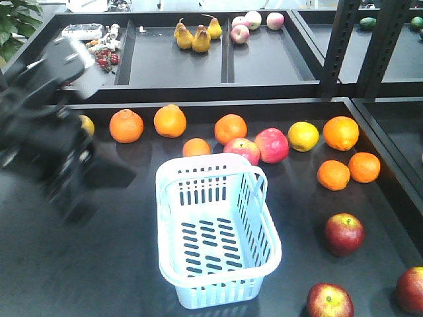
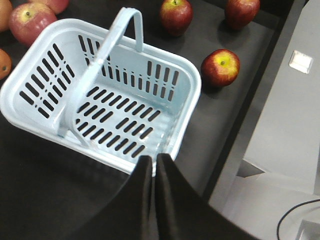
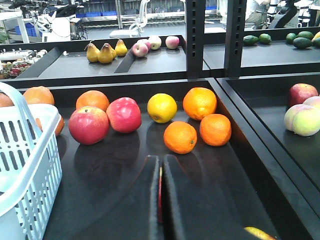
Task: Pick three apples into basket with both arms
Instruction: 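Open the left gripper and lift it away from the basket handle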
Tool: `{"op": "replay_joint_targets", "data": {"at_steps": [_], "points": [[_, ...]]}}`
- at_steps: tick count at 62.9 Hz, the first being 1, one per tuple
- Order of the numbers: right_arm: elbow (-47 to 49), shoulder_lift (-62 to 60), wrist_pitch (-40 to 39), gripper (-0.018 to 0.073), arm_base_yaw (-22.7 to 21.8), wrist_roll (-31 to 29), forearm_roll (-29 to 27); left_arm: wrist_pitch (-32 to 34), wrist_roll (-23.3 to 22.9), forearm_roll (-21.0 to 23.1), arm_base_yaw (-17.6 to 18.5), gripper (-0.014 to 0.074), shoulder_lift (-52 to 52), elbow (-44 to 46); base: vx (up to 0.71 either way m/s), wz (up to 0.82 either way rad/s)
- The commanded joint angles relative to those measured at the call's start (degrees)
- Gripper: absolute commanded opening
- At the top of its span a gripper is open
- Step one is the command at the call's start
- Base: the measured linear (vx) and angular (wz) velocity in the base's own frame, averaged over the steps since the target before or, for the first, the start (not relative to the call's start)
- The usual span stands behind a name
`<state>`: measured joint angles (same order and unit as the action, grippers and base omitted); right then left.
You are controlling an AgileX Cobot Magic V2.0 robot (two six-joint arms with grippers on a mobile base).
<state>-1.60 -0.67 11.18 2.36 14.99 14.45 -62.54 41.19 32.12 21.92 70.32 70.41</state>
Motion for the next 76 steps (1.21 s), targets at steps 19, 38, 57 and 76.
{"op": "replay_joint_targets", "data": {"at_steps": [19, 38, 57, 76], "points": [[-0.7, -0.8, -4.2, -0.0004, -0.4, -0.1, 0.6, 19.9, 0.5, 11.2, 0.2, -0.0008, -30.5, -31.4, 0.00, 0.00], [-0.7, -0.8, -9.4, -0.0004, -0.4, 3.8, -4.5, 24.0, -3.1, 12.3, 0.2, -0.0008, -45.7, -47.8, 0.00, 0.00], [-0.7, -0.8, -21.2, -0.0004, -0.4, 15.1, -16.3, 27.7, -3.1, 14.1, 0.2, -0.0008, -46.9, -49.0, 0.00, 0.00], [9.6, 1.9, -5.2, -0.0004, 1.3, 15.1, -19.5, 27.7, -3.1, 14.0, 0.2, -0.0008, -46.9, -49.0, 0.00, 0.00]]}}
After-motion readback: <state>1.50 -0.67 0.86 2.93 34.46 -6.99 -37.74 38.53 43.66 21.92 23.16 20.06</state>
